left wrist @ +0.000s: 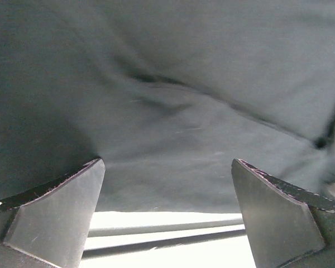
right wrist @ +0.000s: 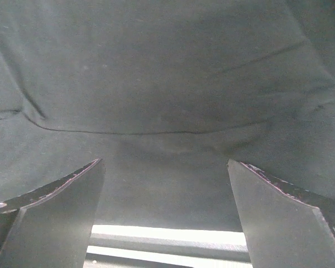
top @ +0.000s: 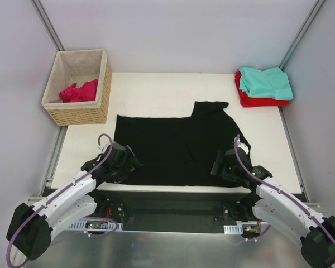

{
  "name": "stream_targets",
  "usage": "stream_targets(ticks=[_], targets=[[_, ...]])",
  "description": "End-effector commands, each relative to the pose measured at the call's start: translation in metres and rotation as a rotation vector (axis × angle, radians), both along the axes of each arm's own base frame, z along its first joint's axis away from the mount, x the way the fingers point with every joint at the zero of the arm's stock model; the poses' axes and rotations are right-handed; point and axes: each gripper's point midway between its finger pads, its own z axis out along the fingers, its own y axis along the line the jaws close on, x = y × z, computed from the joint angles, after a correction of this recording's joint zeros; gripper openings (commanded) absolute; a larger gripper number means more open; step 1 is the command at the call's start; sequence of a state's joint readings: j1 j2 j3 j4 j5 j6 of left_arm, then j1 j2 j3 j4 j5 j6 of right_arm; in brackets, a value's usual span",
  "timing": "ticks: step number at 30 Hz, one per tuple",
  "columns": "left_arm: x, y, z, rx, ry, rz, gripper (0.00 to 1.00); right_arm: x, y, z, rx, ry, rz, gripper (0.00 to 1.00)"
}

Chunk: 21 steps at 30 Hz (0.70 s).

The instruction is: Fold and stack the t-shirts

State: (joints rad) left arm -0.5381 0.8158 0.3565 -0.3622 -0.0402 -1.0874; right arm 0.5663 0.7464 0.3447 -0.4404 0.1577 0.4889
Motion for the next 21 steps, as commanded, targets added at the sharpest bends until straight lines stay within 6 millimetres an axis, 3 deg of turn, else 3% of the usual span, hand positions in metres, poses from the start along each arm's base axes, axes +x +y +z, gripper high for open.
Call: stream_targets(ticks=[1,5,9,11,13,14,19,21], targets=[[-0.028,0.033,0.0,0.16,0.103,0.019,0.99,-0.003,-0.014,0.012,-0.07,0.003,-0.025,0.96],[-0.015,0.031,0.024,0.163,0.047,0.01,0.99,0.001,-0.014,0.021,-0.082,-0.015,-0.019,0.96],[-0.008,0.029,0.033,0.176,0.04,-0.001,0.99,0.005,-0.01,0.031,-0.069,-0.042,-0.012,0.96],[0.003,0.027,0.048,0.182,-0.005,-0.006,0.99,0.013,-0.008,0.048,-0.065,-0.083,-0.005,0.96],[0.015,0.026,0.062,0.211,-0.042,-0.027,0.99,0.025,-0.008,0.063,-0.101,-0.129,0.015,0.96],[0.031,0.024,0.08,0.229,-0.09,-0.021,0.99,0.038,-0.003,0.086,-0.095,-0.181,0.021,0.96],[0.081,0.019,0.138,0.331,-0.227,-0.055,0.99,0.088,0.0,0.134,-0.228,-0.297,0.061,0.96],[0.097,0.022,0.139,0.392,-0.23,-0.056,0.99,0.108,0.006,0.141,-0.196,-0.3,0.064,0.96]])
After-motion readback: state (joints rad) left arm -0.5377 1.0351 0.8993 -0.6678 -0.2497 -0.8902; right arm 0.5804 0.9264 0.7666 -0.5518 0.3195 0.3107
